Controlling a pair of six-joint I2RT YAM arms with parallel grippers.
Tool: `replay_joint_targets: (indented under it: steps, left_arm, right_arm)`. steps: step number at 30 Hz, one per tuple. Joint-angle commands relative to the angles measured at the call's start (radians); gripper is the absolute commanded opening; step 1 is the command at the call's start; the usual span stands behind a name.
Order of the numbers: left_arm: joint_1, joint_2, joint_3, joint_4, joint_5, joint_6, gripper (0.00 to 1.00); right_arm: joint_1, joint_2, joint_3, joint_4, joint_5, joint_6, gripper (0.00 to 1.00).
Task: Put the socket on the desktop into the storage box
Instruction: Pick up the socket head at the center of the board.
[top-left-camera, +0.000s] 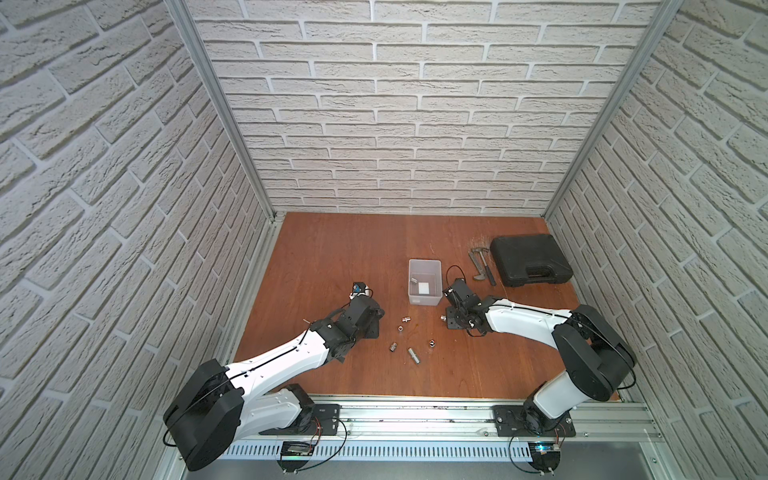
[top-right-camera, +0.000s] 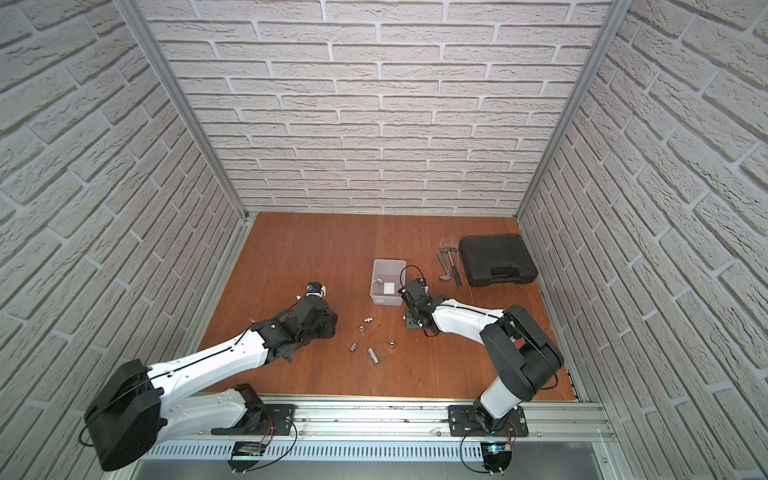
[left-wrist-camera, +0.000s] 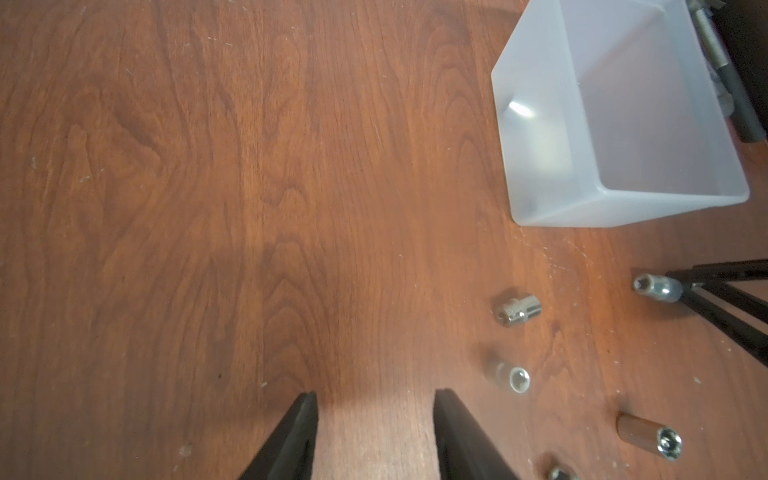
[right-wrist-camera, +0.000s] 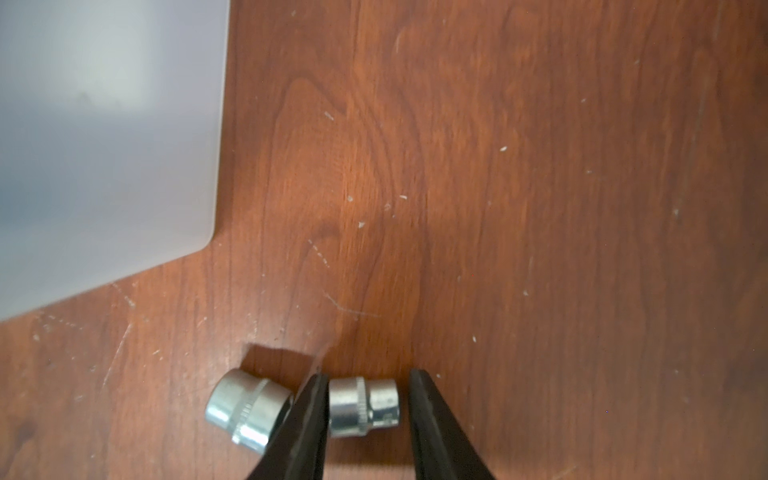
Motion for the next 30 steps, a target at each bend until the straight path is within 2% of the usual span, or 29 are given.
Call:
replay_joint_targets:
  steps: [1, 10, 13, 19, 24, 30]
  left_arm:
    - [0.008, 0.007, -0.019, 0.040, 0.001, -0.009, 0.51]
    - [0.008, 0.030, -0.029, 0.058, 0.007, -0.011, 0.51]
    - [0.009, 0.031, -0.032, 0.063, 0.007, -0.010, 0.51]
    - [0.011, 0.039, -0.030, 0.076, 0.015, -0.006, 0.51]
    - [0.013, 0.070, -0.017, 0.106, 0.028, 0.012, 0.50]
    - [0.013, 0.095, -0.004, 0.134, 0.032, 0.034, 0.49]
  right_arm:
    - [-0.007, 0.013, -0.012, 0.025, 0.014, 0.014, 0.35]
    - [-0.006, 0.011, -0.010, 0.013, 0.021, 0.017, 0.30]
    - [-0.006, 0.003, -0.010, 0.007, 0.023, 0.017, 0.25]
    - [-0.003, -0.019, 0.001, -0.030, 0.035, 0.014, 0.02]
    - [0.011, -0.090, -0.017, -0.041, 0.034, 0.023, 0.02]
    - [0.039, -0.243, -0.051, -0.047, 0.012, 0.040, 0.02]
